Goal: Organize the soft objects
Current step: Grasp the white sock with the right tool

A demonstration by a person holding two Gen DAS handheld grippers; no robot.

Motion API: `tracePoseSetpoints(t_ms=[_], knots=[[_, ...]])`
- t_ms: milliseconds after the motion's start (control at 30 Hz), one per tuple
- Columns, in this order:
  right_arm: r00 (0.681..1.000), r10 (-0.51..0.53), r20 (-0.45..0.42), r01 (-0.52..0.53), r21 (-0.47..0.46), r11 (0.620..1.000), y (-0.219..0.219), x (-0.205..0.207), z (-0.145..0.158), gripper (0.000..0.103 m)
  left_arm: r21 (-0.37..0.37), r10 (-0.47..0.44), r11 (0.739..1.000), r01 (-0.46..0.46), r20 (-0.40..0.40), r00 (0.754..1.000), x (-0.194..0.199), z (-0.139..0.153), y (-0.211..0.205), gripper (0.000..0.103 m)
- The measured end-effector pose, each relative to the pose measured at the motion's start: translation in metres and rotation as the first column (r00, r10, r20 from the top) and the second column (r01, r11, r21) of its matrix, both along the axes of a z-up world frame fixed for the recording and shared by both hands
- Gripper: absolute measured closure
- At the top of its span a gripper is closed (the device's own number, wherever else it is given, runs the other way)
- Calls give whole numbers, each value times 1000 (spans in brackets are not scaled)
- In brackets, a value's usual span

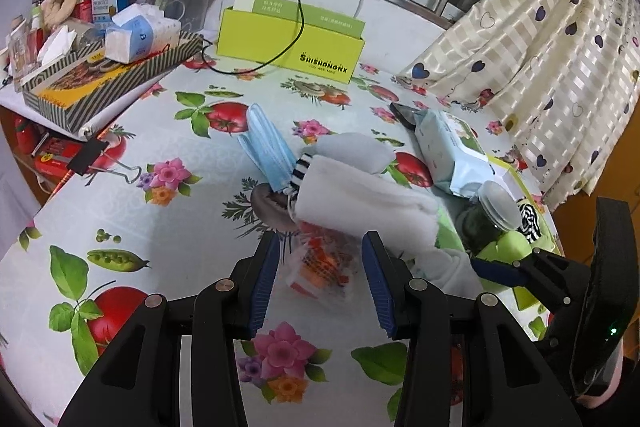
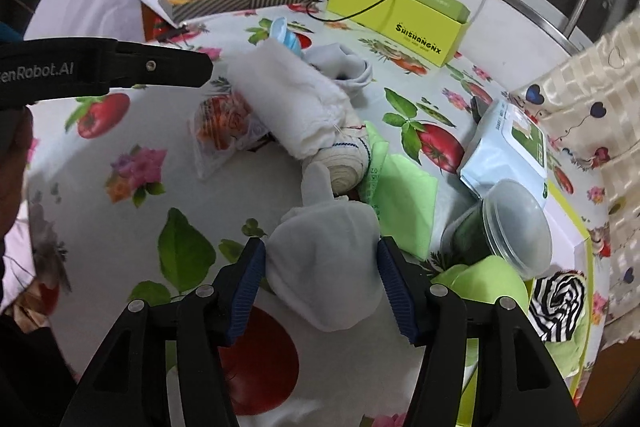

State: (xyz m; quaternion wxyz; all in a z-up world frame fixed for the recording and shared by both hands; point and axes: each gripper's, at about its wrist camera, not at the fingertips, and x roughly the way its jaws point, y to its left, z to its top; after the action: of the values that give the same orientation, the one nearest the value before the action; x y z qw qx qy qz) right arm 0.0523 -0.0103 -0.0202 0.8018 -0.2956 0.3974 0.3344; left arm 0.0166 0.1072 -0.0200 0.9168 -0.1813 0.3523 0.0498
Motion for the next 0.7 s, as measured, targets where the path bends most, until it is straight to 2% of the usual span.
tracePoseSetpoints(t_ms=[33,67,100,200,467,667,700], knots=[[1000,0,-4,0,0,1000,0,1,-1,45,-3,-2,1000,2,-1,1000,1,-1,1,59],[1000,-1,-5,1,2,1000,0,2,-1,50,-5,-4,1000,4,-1,1000,1,-1,1,59],[1000,-2,-4,2,3,1000,-1,2,-2,60,-9,-5,1000,5,-1,1000,1,-1,1,59],[1000,-5,-9,5,20,1000,-4,4,0,71,-21,-6,1000,6,2,1000,2,-3,3,59],[1000,-3,-7,4,156,988,-22,-8,32,74,-86,-26,996,27,15,1000,7,-4,-1,59],[999,-32,33,24,204,979,-33,-9,50,74,-201,-40,979,44,26,999,19,-4,-4,59],[998,-41,37,33,212,977,-36,-8,52,74,-216,-35,976,39,23,999,22,-5,-4,55]])
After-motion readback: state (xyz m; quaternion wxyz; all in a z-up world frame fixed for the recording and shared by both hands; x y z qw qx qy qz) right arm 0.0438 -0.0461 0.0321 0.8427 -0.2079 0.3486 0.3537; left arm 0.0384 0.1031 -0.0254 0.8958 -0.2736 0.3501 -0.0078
